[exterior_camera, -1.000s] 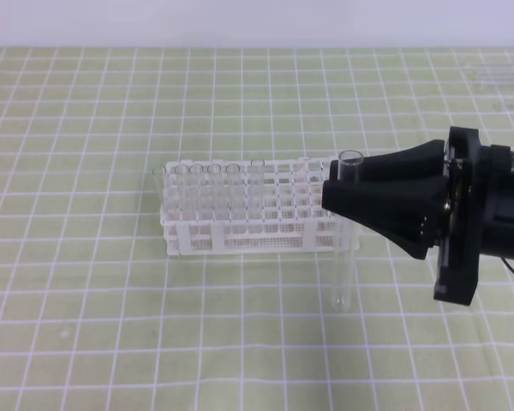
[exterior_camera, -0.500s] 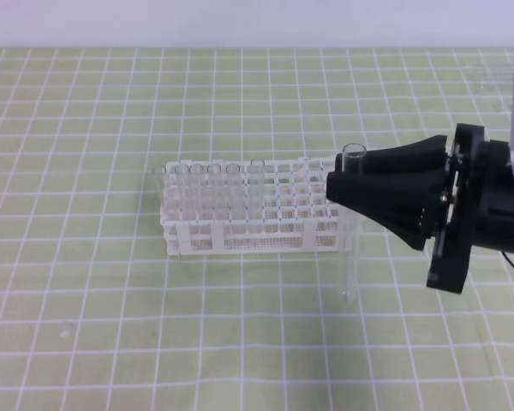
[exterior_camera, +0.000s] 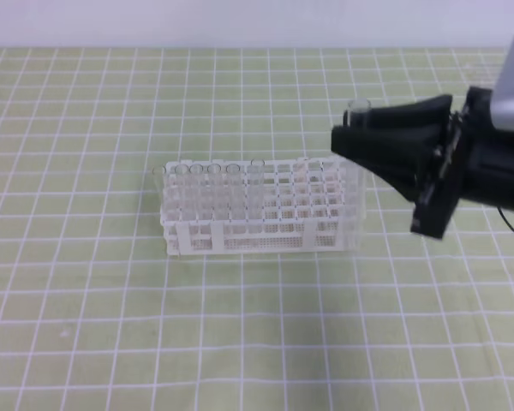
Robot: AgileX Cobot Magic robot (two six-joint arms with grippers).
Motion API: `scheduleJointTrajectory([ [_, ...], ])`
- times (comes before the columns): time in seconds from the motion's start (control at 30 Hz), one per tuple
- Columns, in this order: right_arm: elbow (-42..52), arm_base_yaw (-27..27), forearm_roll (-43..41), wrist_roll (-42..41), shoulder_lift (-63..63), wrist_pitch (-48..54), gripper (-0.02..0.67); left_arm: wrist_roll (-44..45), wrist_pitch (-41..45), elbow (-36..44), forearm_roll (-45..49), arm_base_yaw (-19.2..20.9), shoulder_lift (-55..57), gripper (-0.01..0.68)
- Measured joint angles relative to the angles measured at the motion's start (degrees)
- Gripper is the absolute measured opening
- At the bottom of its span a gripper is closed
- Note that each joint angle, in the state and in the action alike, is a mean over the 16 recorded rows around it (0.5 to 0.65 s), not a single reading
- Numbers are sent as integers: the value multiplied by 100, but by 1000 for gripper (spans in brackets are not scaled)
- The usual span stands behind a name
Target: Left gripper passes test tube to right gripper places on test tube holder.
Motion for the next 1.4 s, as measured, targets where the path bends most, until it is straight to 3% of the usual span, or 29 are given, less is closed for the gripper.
scheduleJointTrajectory([
  [0.5, -1079, 18, 4, 7, 1269, 403, 10, -3, -17, 4, 28, 4, 11, 1],
  [1.0, -1247, 233, 29, -497, 1584, -1158, 10, -3, -13, 1, 14, -1, -11, 1],
  [1.4, -1440, 377, 46, -779, 1587, -1216, 10, 0, 5, 1, 14, -1, -11, 1],
])
